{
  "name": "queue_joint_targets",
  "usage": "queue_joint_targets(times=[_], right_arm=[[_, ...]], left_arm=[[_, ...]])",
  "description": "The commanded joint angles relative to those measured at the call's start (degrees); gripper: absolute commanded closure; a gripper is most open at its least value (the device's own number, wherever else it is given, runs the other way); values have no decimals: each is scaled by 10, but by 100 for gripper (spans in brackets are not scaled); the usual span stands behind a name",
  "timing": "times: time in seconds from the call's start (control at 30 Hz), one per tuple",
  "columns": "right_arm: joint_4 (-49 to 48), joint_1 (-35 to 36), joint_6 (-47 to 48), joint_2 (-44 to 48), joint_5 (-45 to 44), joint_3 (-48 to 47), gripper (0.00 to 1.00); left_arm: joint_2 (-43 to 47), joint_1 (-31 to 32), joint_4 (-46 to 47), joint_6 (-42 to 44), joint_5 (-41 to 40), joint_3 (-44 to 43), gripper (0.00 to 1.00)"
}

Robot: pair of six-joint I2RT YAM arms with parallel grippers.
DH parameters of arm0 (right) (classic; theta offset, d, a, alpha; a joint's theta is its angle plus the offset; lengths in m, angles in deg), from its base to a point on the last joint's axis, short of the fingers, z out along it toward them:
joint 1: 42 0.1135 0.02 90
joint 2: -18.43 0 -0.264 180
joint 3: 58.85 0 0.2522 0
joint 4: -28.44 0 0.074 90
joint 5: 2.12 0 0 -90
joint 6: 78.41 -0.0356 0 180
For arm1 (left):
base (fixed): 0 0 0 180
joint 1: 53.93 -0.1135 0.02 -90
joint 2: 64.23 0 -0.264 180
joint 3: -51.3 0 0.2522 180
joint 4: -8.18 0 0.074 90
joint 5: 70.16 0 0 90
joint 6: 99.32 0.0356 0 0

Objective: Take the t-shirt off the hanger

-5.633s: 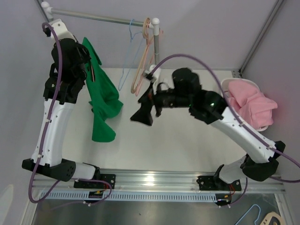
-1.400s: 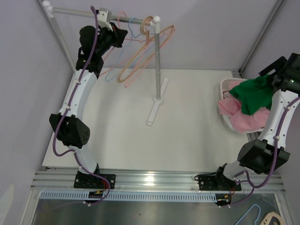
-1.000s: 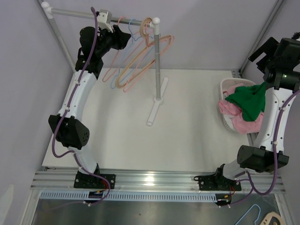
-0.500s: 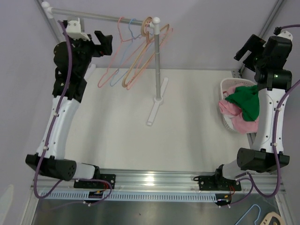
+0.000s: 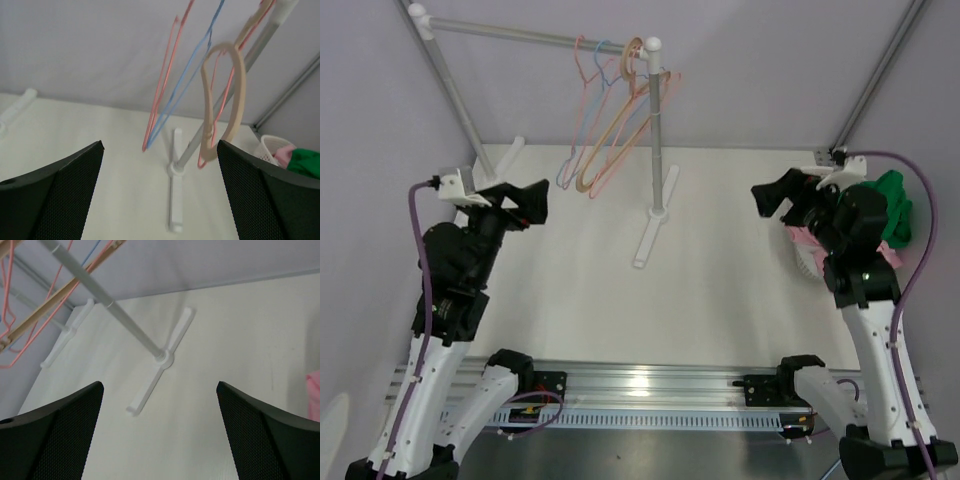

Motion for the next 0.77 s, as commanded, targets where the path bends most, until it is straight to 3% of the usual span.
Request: queue_joint_targets(times=[0.0,0.13,0.23,0.73], right_arm=[[-98,42,-2,49,10,88,0],[-94,63,4,47,48,141,1],[-88,67,24,48,56,171,1],[-69,70,32,51,28,187,0]], left_arm=[[44,25,-11,-52,11,72,0],[103,48,15,-77,20,185,1],[121,55,28,-75,15,219,0],[112,81,8,-68,-5,208,1]])
